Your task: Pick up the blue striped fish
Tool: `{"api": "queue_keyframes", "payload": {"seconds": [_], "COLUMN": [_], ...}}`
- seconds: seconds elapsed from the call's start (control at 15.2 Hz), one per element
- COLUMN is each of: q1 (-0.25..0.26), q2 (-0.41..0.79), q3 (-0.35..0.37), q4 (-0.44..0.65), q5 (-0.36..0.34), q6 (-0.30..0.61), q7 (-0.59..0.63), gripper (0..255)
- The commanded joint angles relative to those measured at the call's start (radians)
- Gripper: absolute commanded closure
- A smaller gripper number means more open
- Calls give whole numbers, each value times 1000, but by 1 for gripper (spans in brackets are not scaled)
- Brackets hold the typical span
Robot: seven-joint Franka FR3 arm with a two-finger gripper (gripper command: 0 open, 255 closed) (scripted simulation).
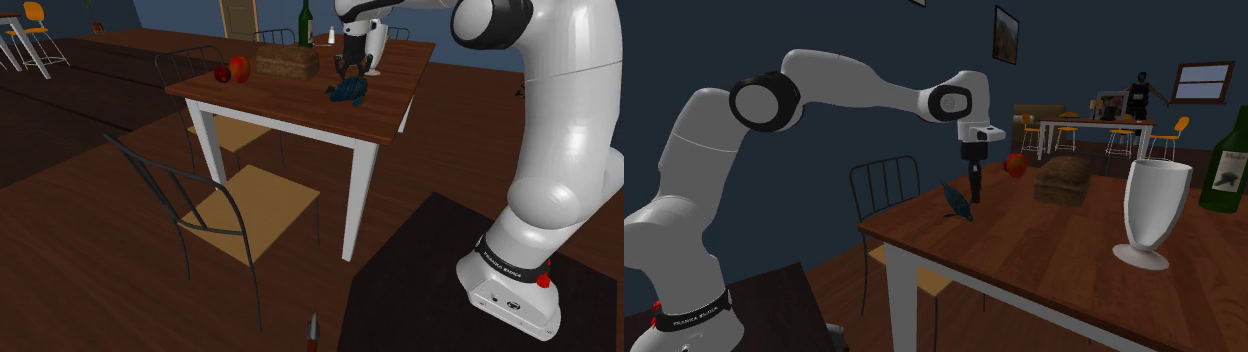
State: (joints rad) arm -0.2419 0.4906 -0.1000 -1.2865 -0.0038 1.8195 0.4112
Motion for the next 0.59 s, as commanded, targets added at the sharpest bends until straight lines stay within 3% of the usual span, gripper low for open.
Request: {"api": "queue_keyframes", "payload": {"seconds": [0.0,0.53], "q1": [0,-4], "q2": [1,13], "q3": [0,0], "q4": [-1,125], "q5": [0,2], "q6": [0,-114], "q7": [-1,-4], "gripper": [255,255]}}
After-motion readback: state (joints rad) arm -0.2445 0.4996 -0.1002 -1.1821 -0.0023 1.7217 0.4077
